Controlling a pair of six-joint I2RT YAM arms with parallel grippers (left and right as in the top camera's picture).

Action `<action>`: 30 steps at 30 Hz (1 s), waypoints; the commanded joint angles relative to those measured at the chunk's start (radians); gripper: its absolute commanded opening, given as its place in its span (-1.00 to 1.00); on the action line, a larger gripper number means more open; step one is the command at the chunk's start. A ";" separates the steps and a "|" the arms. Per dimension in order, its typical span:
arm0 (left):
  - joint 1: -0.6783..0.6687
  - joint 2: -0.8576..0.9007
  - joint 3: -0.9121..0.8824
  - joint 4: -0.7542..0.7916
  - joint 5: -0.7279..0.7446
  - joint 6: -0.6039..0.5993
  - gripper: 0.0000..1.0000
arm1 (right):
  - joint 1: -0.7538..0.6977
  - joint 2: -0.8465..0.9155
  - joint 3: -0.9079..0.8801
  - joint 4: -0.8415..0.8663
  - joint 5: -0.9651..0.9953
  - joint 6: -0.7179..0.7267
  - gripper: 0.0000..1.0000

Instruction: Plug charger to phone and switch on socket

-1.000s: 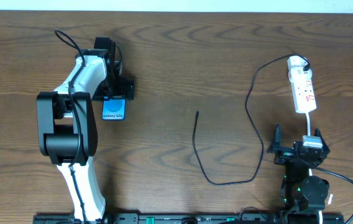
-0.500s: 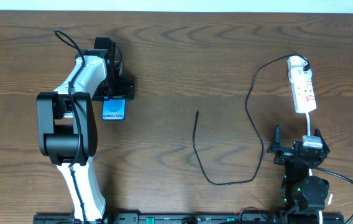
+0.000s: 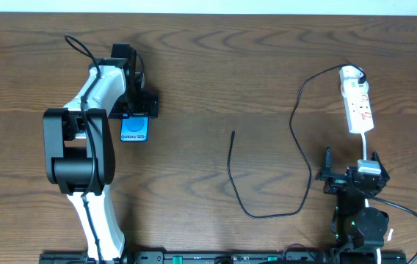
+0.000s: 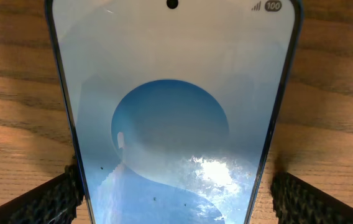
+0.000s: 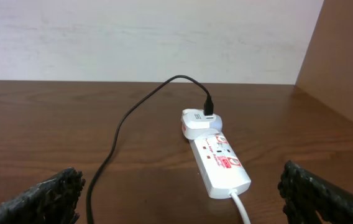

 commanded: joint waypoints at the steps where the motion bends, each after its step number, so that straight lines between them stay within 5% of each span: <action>1: 0.004 0.021 -0.027 0.003 -0.002 0.030 0.96 | 0.008 -0.006 -0.001 -0.004 0.005 -0.009 0.99; 30: 0.004 0.021 -0.027 -0.005 -0.002 0.055 0.96 | 0.008 -0.006 -0.001 -0.004 0.005 -0.009 0.98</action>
